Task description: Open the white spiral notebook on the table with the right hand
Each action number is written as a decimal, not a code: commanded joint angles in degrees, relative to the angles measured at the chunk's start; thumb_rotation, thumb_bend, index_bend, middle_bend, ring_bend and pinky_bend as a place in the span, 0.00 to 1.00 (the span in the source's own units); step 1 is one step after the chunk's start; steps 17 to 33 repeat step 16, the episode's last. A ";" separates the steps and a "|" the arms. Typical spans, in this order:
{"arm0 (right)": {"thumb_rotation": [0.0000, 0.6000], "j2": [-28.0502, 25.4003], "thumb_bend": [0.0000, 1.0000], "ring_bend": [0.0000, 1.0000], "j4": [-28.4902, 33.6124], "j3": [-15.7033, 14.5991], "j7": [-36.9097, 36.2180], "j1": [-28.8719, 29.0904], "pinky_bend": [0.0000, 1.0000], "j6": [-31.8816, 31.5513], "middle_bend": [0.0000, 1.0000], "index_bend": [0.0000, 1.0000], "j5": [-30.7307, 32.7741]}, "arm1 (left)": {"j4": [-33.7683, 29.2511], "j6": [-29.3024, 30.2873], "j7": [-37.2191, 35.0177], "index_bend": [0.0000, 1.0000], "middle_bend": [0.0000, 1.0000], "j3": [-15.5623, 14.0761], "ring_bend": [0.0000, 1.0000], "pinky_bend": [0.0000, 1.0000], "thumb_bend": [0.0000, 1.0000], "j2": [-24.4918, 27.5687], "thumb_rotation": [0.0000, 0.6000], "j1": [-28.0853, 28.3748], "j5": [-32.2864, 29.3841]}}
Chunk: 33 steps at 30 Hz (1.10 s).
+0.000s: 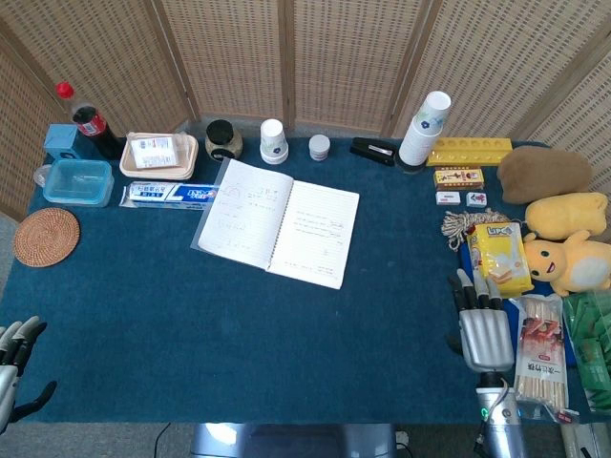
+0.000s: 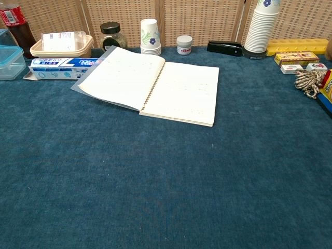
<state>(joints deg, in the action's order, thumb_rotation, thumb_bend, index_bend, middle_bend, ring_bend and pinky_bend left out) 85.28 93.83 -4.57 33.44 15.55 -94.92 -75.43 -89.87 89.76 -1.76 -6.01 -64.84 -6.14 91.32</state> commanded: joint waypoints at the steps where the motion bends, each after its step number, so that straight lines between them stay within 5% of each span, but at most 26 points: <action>1: 1.00 -0.86 0.14 0.02 -0.81 -1.22 -2.94 -3.06 0.11 -2.18 0.15 0.13 -1.31 | 0.66 0.25 -0.16 0.13 0.07 -0.18 0.01 0.00 0.27 -0.14 1.00 -0.81 -0.95; 12: 1.00 -2.91 0.14 0.02 -2.71 -2.34 -10.05 -10.22 0.09 -5.82 0.16 0.15 -4.77 | 1.79 1.31 -1.48 0.14 0.07 -0.61 0.01 0.00 0.27 -0.57 1.00 -2.53 -1.49; 33: 1.00 -3.98 0.14 0.02 -3.36 -2.72 -13.23 -10.91 0.08 -4.73 0.16 0.16 -7.23 | 1.84 1.51 -1.73 0.14 0.07 -0.51 0.01 0.00 0.27 -0.94 1.00 -2.28 -0.48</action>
